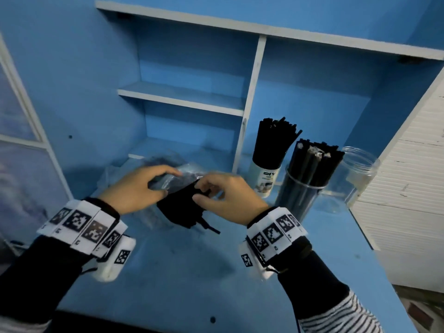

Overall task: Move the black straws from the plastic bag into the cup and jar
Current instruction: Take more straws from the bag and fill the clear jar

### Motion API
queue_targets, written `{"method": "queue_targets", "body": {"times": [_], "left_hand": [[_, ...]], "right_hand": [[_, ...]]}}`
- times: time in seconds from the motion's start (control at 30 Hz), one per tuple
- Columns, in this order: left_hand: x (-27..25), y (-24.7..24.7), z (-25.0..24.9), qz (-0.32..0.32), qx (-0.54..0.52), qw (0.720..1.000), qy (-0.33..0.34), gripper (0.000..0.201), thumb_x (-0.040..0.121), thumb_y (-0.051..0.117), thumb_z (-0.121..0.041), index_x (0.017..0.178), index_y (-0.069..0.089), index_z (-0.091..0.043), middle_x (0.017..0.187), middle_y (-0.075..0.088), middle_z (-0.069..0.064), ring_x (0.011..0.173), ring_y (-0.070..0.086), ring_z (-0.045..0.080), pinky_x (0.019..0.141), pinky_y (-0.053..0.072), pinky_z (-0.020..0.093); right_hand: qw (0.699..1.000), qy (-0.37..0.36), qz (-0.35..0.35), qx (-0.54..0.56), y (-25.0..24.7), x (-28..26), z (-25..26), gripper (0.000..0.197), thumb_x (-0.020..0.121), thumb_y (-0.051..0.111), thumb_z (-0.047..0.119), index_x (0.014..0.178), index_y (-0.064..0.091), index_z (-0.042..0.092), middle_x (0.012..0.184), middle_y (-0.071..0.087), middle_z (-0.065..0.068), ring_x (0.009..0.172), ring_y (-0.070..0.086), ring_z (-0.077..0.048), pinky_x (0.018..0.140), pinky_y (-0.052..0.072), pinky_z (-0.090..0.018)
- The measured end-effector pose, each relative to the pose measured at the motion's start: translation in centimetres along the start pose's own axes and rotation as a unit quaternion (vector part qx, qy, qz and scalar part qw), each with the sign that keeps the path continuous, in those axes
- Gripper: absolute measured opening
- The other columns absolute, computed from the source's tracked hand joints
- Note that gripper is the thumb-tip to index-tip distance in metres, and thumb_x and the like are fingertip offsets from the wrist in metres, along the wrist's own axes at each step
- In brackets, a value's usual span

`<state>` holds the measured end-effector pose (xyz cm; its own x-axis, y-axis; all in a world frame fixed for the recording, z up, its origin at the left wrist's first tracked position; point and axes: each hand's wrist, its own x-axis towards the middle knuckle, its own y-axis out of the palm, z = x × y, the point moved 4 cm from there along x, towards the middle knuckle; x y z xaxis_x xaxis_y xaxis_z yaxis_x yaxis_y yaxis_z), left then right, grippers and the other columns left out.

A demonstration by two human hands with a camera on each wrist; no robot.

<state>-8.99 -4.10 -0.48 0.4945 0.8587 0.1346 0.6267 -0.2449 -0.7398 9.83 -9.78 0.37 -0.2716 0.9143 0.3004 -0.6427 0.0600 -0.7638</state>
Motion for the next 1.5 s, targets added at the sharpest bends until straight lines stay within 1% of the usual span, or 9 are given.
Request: {"method": "queue_targets", "body": {"times": [0.07,0.13,0.27,0.4,0.6,0.8,1.07,1.27,1.5], "left_hand": [[-0.1,0.0,0.8,-0.023,-0.029,0.999,-0.008,0.058,0.082,0.068,-0.005,0.104,0.059,-0.057,0.117,0.065,-0.014,0.112,0.06,0.008,0.102,0.046,0.036],[-0.1,-0.1,1.3,-0.047,-0.043,0.998,-0.025,0.053,0.083,0.067,-0.002,0.101,0.063,-0.052,0.117,0.066,-0.013,0.113,0.06,0.007,0.101,0.047,0.033],[-0.3,-0.4,1.4,-0.085,-0.069,0.993,-0.041,0.042,0.083,0.069,-0.007,0.103,0.067,-0.044,0.121,0.063,-0.011,0.111,0.058,0.006,0.097,0.045,0.027],[-0.5,-0.6,1.2,-0.108,-0.109,0.987,-0.042,0.044,0.082,0.07,-0.008,0.104,0.066,-0.045,0.122,0.063,-0.012,0.111,0.061,0.01,0.1,0.047,0.034],[-0.4,-1.0,1.0,-0.162,-0.166,0.971,-0.051,0.038,0.086,0.067,-0.006,0.109,0.067,-0.036,0.125,0.062,-0.008,0.1,0.063,0.004,0.079,0.05,0.018],[-0.1,-0.8,0.8,-0.147,-0.172,0.973,-0.05,0.041,0.084,0.069,-0.006,0.105,0.068,-0.041,0.129,0.062,-0.008,0.111,0.061,0.01,0.097,0.049,0.031],[-0.1,-1.0,0.9,-0.127,-0.153,0.979,-0.055,0.038,0.084,0.068,-0.005,0.113,0.071,-0.031,0.125,0.063,-0.01,0.112,0.06,0.007,0.097,0.046,0.023],[-0.2,-1.6,0.6,-0.148,-0.156,0.975,-0.061,0.038,0.086,0.067,-0.007,0.112,0.07,-0.034,0.119,0.061,-0.018,0.113,0.059,0.008,0.101,0.047,0.031],[0.1,-1.4,0.8,-0.136,-0.146,0.978,-0.055,0.035,0.085,0.068,-0.006,0.111,0.07,-0.03,0.113,0.062,-0.017,0.11,0.057,0.005,0.097,0.043,0.022]], "right_hand": [[0.99,0.039,0.104,-0.084,1.9,0.5,0.0,0.036,0.08,0.072,0.04,0.109,0.06,0.022,0.098,0.061,0.002,0.088,0.058,-0.017,0.078,0.05,-0.032],[0.981,0.057,0.149,-0.114,2.8,0.6,-0.1,0.04,0.078,0.074,0.033,0.11,0.054,0.021,0.1,0.06,-0.001,0.088,0.056,-0.02,0.076,0.05,-0.033],[0.991,0.039,0.095,-0.082,2.5,1.4,0.2,0.03,0.08,0.065,0.011,0.108,0.057,0.018,0.093,0.06,-0.003,0.077,0.051,-0.016,0.071,0.047,-0.03],[0.997,0.016,0.01,-0.075,2.5,3.0,0.3,0.029,0.087,0.06,0.007,0.113,0.066,0.018,0.11,0.064,-0.004,0.102,0.057,-0.019,0.091,0.047,-0.029],[0.994,0.042,0.087,-0.057,5.7,4.6,-0.1,0.041,0.093,0.057,0.025,0.134,0.056,0.018,0.13,0.062,-0.004,0.121,0.054,-0.021,0.101,0.039,-0.026],[0.989,0.023,0.112,-0.096,8.1,4.9,-1.0,0.047,0.092,0.058,0.021,0.138,0.051,0.026,0.137,0.054,-0.006,0.127,0.049,-0.025,0.108,0.038,-0.039],[0.995,-0.026,0.053,-0.084,7.4,5.3,-0.6,0.035,0.088,0.063,0.006,0.121,0.067,0.019,0.125,0.065,-0.004,0.12,0.054,-0.02,0.103,0.034,-0.018],[0.997,-0.023,0.009,-0.066,7.1,5.2,-0.6,0.031,0.088,0.063,0.004,0.116,0.07,0.016,0.12,0.067,-0.006,0.118,0.056,-0.02,0.094,0.028,-0.009],[0.998,-0.026,-0.012,-0.059,6.1,4.5,-0.1,0.031,0.087,0.061,-0.002,0.111,0.072,0.012,0.118,0.069,-0.007,0.117,0.059,-0.021,0.097,0.03,-0.01]]}}
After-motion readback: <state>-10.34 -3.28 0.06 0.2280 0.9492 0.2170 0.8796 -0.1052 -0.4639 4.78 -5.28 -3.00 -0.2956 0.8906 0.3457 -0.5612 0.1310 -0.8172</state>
